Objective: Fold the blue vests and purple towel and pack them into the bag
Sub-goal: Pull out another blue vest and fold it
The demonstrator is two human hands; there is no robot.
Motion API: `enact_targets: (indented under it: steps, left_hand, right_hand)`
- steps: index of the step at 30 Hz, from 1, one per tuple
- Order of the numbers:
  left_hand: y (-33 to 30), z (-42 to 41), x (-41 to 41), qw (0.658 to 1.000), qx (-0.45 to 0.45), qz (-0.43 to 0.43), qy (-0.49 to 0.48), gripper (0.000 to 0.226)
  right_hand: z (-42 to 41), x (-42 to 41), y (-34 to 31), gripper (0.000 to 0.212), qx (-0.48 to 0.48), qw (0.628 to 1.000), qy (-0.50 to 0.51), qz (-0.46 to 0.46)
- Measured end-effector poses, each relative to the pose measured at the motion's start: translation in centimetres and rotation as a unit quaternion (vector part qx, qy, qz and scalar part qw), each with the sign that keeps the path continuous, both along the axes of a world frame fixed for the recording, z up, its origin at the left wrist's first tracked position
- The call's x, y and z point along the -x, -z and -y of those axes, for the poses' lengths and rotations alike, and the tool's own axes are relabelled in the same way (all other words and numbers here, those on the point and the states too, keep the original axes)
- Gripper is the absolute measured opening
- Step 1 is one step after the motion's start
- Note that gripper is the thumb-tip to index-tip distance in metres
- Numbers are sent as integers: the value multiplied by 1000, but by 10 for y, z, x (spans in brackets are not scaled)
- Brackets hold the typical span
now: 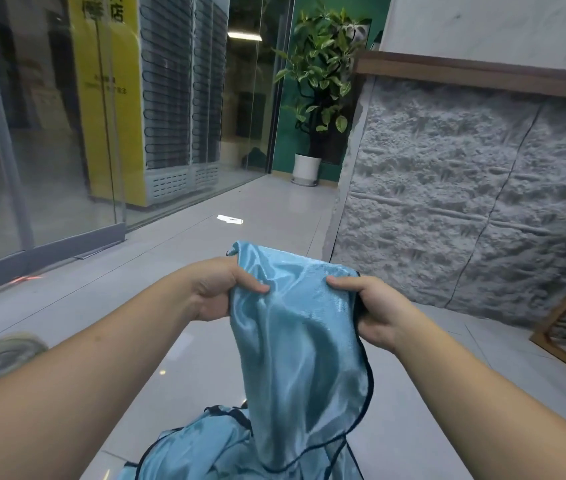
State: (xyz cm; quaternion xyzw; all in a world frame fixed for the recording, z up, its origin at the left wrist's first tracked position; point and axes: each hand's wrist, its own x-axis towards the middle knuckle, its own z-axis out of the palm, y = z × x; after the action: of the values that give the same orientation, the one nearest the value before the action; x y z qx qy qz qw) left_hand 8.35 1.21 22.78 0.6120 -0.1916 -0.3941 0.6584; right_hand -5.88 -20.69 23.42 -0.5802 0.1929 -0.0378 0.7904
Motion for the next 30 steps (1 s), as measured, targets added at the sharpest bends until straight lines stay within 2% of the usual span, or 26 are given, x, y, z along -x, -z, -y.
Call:
enact_targets:
  steps: [3,4,5,7,8,9,11,12,13,16,18,21,24,26,28,30]
  left_hand:
    - [-8,2,1,995,-70,21,-65,31]
    - [-11,3,2,992,-93,30,-84,32]
    - [-11,4,1,989,-99,30,-104,46]
    - [-12,6,-3,988,-44,16,-144,87]
    - [-14,6,-1,988,-20,24,-150,89]
    - [-15,6,0,988,-16,44,-147,73]
    - [-16,4,1,982,-53,96,-152,38]
    - [-16,3,1,978,-69,115,-159,33]
    - [-16,3,0,976,-79,128,-157,31]
    - [-21,5,4,975,-90,162,-122,16]
    - [-25,2,6,976,-96,176,-85,36]
    - [-24,0,7,962,-146,229,-40,60]
    - [-21,0,6,943,-189,275,-7,47]
    - [-19,2,7,915,-229,332,-8,36]
    - [-20,3,12,886,-262,381,-23,26]
    - [-21,5,16,864,-279,419,-29,17]
  right_hand:
    - [3,-2,-3,29,58,997,45,-9]
    - [3,-2,-4,29,75,996,53,-12]
    - [3,-2,-6,28,88,994,56,-14]
    - [0,-1,-11,29,103,993,63,-14]
    - [-3,0,-14,29,108,992,64,-9]
    - [-4,0,-17,31,109,992,67,-1]
    - [-4,-1,-21,55,104,992,67,23]
    - [-3,-3,-22,72,101,992,62,30]
    - [-3,-4,-23,76,98,993,55,31]
    - [-2,-5,-25,44,116,992,52,1]
    - [1,-4,-26,32,127,990,54,-11]
    - [9,-2,-27,32,196,980,1,-24]
    - [11,2,-34,58,310,945,-79,-69]
    - [6,2,-34,72,418,896,-103,-110]
    - [1,-1,-32,62,494,852,-97,-142]
    - [-1,-1,-29,34,554,812,-100,-156]
